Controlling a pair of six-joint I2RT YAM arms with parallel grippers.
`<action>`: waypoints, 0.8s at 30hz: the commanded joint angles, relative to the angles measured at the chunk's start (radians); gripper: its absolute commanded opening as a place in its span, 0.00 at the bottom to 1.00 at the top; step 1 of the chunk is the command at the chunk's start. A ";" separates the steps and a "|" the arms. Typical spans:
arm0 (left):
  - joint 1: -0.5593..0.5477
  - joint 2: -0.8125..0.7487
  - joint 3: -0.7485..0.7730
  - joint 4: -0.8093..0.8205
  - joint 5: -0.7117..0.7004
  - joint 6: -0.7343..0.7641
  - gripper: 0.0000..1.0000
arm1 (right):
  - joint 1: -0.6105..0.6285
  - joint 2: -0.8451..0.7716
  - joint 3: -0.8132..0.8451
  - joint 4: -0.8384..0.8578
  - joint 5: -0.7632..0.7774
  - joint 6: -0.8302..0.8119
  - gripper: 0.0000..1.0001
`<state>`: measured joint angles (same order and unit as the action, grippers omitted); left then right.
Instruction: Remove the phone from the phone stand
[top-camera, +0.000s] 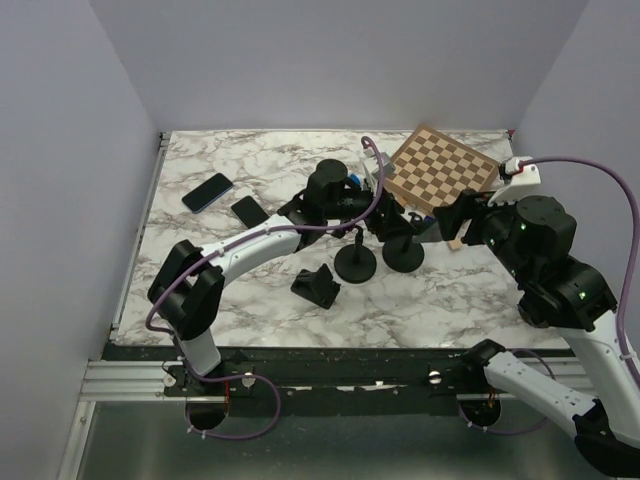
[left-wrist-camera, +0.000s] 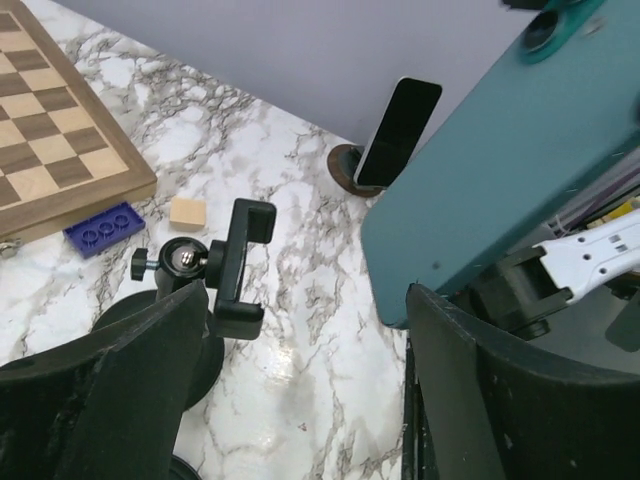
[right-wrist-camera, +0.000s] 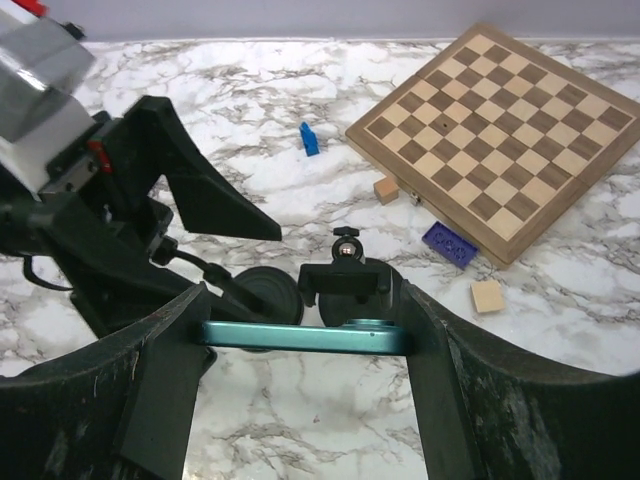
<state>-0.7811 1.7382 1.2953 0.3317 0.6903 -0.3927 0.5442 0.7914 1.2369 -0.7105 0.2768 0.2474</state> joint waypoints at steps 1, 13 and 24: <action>-0.017 -0.105 0.005 -0.025 -0.023 -0.021 0.84 | 0.001 0.035 0.073 -0.033 0.065 0.056 0.01; -0.126 -0.309 -0.044 -0.139 -0.318 0.106 0.82 | 0.002 0.142 0.149 -0.069 -0.062 0.156 0.01; -0.205 -0.258 0.027 -0.231 -0.413 0.196 0.54 | 0.002 0.133 0.188 -0.055 -0.166 0.197 0.01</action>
<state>-0.9768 1.4708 1.2747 0.1429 0.3305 -0.2417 0.5442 0.9417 1.3857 -0.8127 0.1753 0.4168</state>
